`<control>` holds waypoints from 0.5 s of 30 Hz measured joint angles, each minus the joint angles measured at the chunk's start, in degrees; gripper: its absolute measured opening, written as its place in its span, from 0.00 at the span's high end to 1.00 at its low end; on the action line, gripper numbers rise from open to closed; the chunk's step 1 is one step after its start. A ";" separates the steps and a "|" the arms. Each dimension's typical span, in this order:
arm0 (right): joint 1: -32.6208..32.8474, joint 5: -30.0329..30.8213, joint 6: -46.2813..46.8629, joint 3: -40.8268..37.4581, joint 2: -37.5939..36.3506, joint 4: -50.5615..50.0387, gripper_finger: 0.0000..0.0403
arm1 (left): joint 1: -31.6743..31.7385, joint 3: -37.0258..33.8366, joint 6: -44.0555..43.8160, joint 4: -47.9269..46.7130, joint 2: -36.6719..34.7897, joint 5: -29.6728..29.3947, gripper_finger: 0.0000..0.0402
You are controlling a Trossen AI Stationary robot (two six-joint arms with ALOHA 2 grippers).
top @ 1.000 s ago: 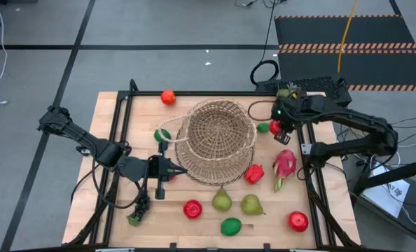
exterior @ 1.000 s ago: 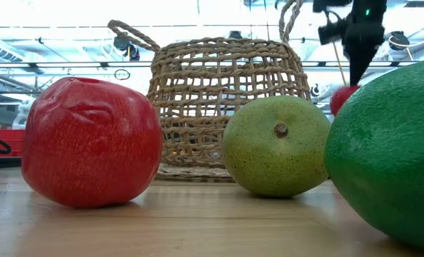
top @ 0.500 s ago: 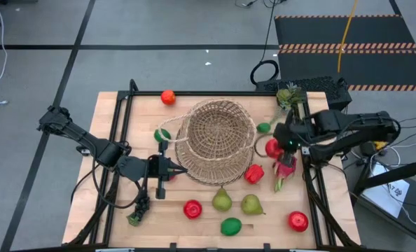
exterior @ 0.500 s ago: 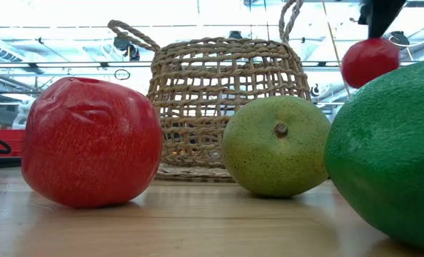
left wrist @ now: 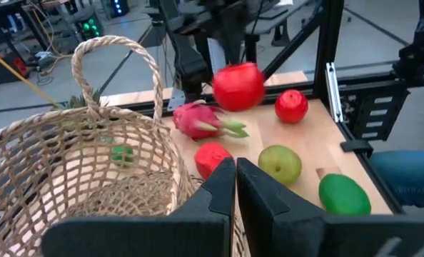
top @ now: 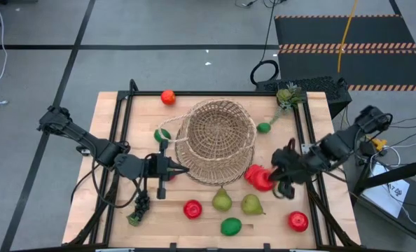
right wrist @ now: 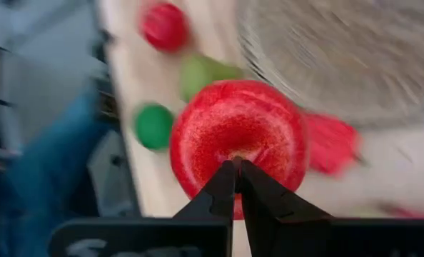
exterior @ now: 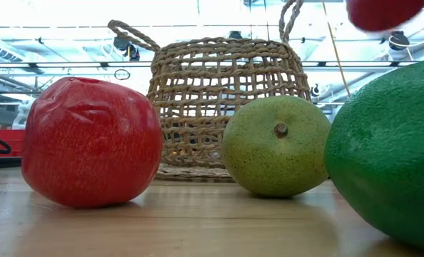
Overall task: Build produce basket
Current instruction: Put the top right red apple into the basket
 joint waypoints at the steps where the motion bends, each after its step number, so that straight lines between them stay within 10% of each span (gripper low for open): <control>1: 1.08 1.07 -0.31 0.00 0.34 2.69 0.99 | -0.02 0.00 -0.20 0.05 0.26 0.00 0.95; 15: 1.25 7.85 -10.17 23.51 15.37 -1.57 0.99 | -0.29 0.00 0.72 0.82 1.89 0.02 0.95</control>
